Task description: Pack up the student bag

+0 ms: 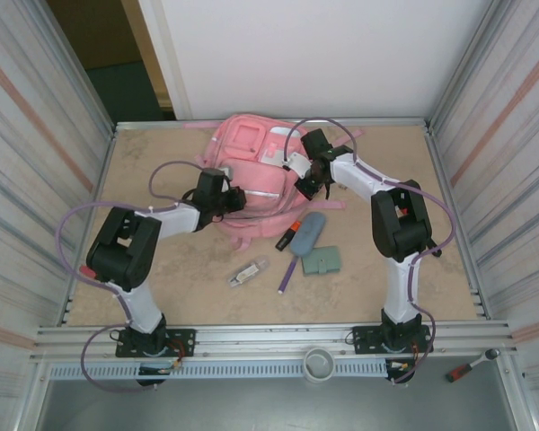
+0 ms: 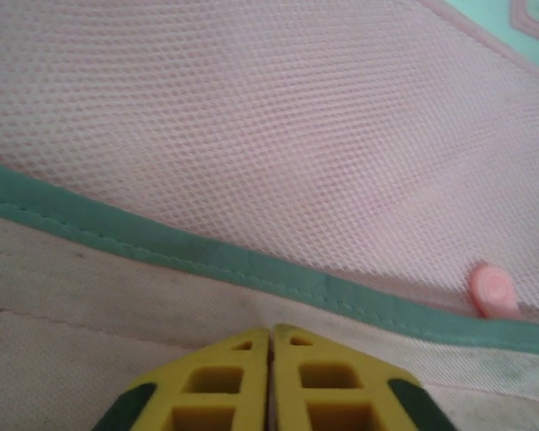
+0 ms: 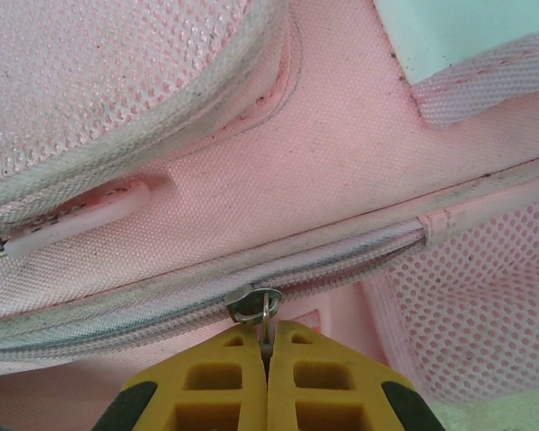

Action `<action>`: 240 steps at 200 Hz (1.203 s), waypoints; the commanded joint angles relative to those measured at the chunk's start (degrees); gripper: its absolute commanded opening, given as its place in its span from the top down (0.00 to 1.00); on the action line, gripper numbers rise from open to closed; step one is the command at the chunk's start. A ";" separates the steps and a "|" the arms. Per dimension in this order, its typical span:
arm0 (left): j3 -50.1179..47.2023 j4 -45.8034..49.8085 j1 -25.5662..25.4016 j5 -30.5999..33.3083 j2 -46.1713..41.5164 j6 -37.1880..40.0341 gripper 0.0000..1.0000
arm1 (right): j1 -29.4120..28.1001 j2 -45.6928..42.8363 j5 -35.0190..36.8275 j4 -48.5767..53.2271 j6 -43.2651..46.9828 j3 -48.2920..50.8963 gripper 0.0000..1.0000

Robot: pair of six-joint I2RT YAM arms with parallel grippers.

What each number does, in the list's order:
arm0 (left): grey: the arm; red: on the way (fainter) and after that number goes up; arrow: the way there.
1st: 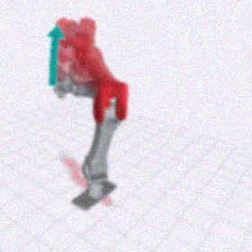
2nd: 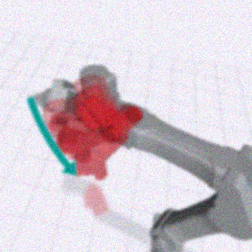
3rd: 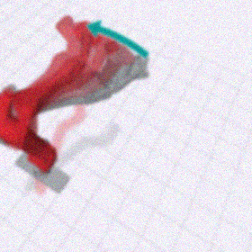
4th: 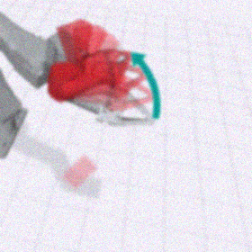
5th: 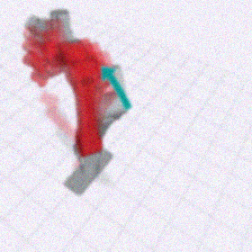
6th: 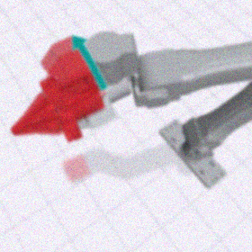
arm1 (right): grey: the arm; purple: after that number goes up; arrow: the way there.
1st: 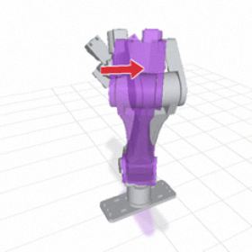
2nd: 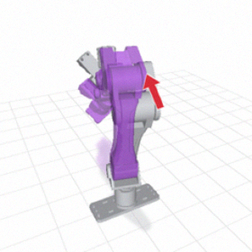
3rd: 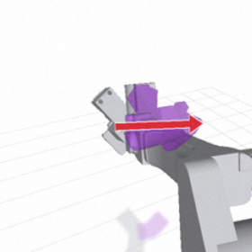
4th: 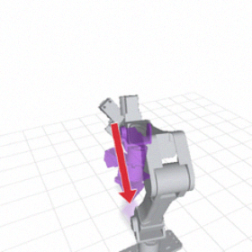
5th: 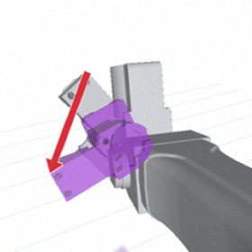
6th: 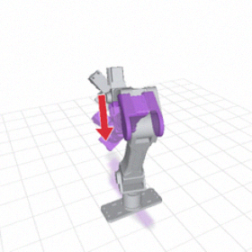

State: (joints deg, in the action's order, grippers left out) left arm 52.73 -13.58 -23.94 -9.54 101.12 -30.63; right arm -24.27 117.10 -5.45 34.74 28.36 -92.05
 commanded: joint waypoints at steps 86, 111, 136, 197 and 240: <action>1.62 0.08 -7.80 5.96 14.25 -9.20 1.00 | -7.30 -3.35 -11.42 6.47 -4.65 3.25 1.00; 0.32 -1.41 -8.12 8.65 15.05 -12.55 1.00 | -9.57 -4.24 -14.11 5.16 -7.44 4.26 1.00; -0.87 -2.70 -8.39 11.28 14.73 -14.37 1.00 | -11.54 -3.79 -16.33 6.28 -8.47 2.31 1.00; -1.98 -5.86 -8.13 12.65 9.98 -10.65 1.00 | -5.00 -1.97 -12.32 8.14 -10.26 0.39 1.00; -1.02 -7.45 -7.08 10.78 2.35 -1.77 0.63 | -3.67 -2.30 -26.44 5.27 -22.89 -0.35 0.96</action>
State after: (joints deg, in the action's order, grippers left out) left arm 53.43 -26.96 -30.72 3.09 107.18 -38.00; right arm -27.55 115.18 -18.44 42.06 14.81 -90.56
